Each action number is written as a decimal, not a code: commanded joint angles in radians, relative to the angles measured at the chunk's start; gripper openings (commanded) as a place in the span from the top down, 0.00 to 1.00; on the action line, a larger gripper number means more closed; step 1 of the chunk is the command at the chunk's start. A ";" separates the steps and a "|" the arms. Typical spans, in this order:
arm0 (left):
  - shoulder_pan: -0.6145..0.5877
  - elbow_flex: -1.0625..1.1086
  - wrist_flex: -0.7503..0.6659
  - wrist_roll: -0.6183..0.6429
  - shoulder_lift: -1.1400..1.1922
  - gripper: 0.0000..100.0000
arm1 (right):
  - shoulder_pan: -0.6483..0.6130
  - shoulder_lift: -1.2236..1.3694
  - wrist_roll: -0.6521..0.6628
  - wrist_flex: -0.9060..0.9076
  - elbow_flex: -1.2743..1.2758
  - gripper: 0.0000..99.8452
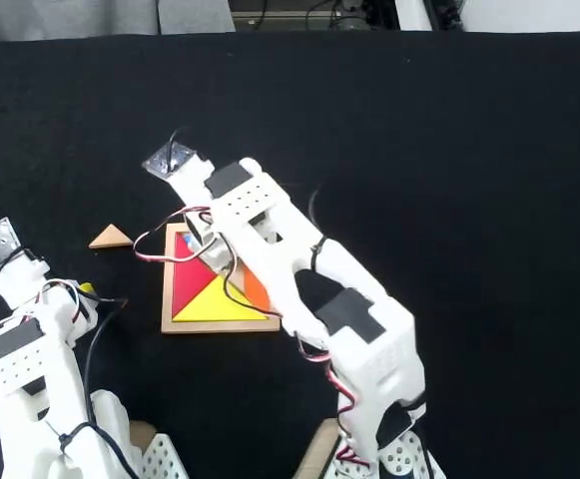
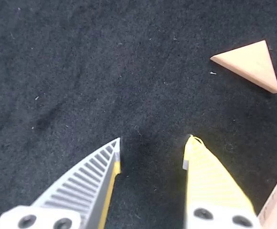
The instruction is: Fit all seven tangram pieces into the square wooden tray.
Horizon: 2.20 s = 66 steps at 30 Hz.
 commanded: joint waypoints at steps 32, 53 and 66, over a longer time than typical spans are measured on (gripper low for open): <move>0.010 -0.004 -0.020 -0.008 -0.017 0.78 | -0.015 -0.036 0.084 0.063 -0.191 0.97; 0.010 -0.004 -0.020 -0.008 -0.017 0.78 | 0.017 -0.008 0.083 -0.216 -0.068 0.99; 0.010 -0.004 -0.020 -0.008 -0.017 0.78 | 0.020 0.002 0.086 -0.184 -0.062 0.99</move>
